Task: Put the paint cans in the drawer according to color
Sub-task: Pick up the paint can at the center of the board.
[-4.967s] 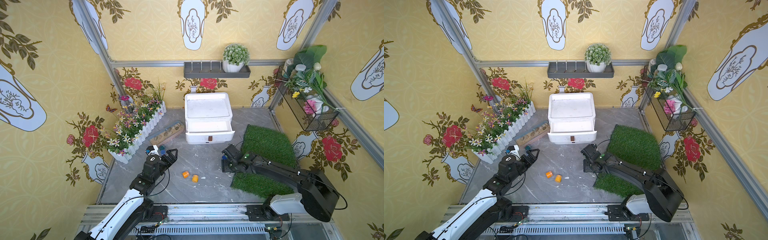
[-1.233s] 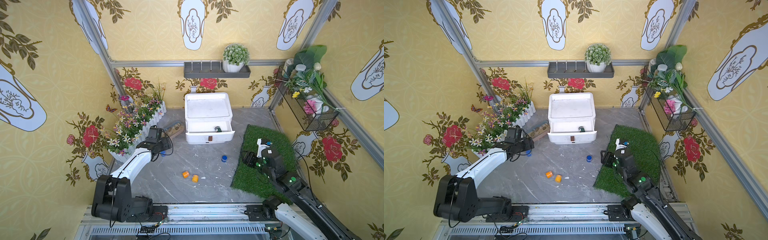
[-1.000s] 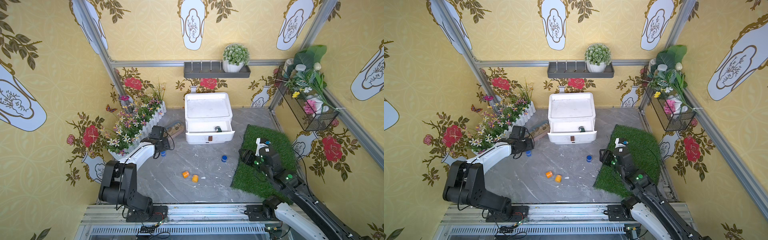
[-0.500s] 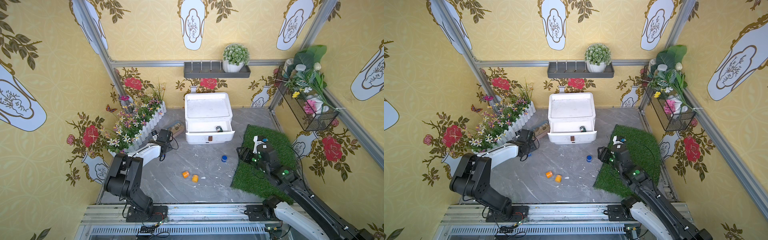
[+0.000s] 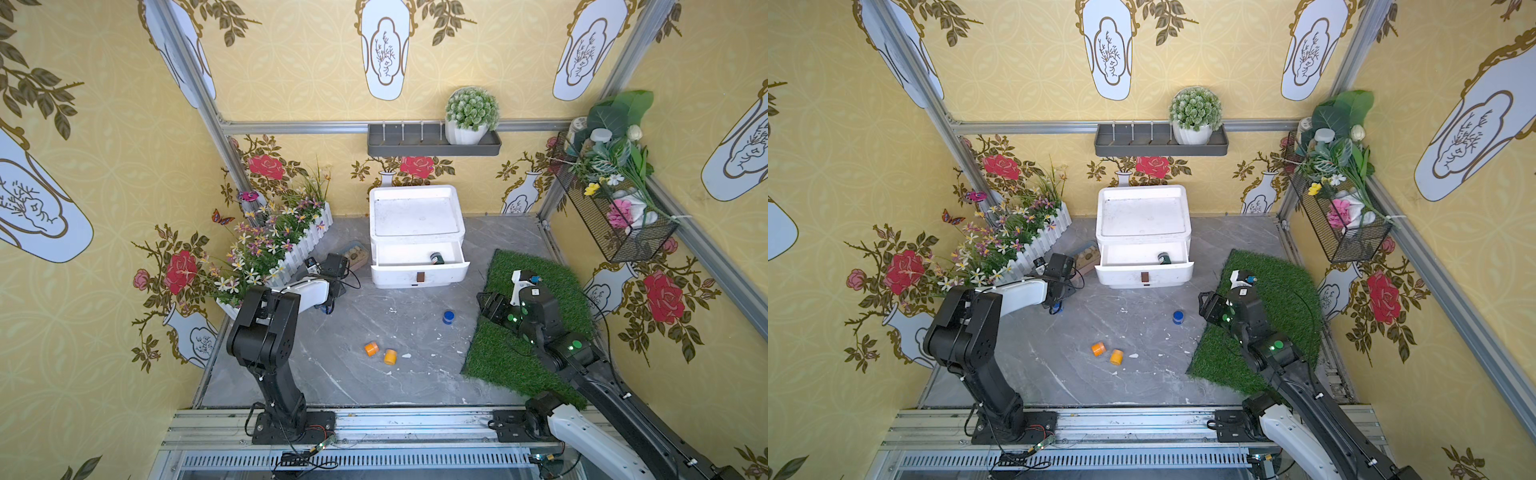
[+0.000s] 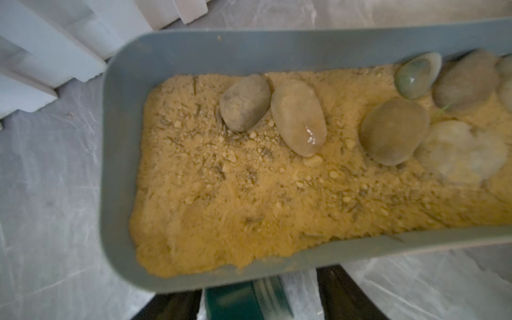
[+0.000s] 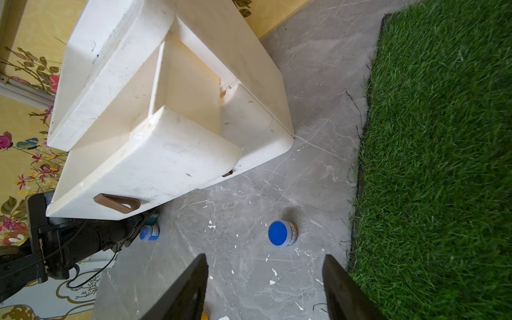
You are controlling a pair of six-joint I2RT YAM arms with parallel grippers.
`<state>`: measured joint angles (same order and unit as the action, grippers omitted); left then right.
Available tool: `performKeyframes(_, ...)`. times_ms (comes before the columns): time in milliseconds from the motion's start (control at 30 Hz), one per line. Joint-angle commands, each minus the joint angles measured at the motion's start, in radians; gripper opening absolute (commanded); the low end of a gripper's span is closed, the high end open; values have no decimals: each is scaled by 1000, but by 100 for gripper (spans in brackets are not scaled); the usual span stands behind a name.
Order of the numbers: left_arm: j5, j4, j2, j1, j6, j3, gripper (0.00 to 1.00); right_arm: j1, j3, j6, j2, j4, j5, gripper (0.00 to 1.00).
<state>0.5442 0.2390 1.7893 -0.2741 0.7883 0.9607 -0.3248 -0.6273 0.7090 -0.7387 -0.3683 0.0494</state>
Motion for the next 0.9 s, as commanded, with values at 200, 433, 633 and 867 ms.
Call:
performKeyframes(200,10,-7,29,1,4,19,52,49,-15,-33,1,19,-52,67)
performKeyframes(433,-36,3,-65,1,-4,-13,40,76,-23,-48,-6,20,-81,67)
performKeyframes(633,-150,42,-197,1,-16,-51,39,82,-29,-54,-18,31,-96,67)
performKeyframes(867,-408,73,-470,-1,51,-60,39,86,-23,-47,-18,49,-110,67)
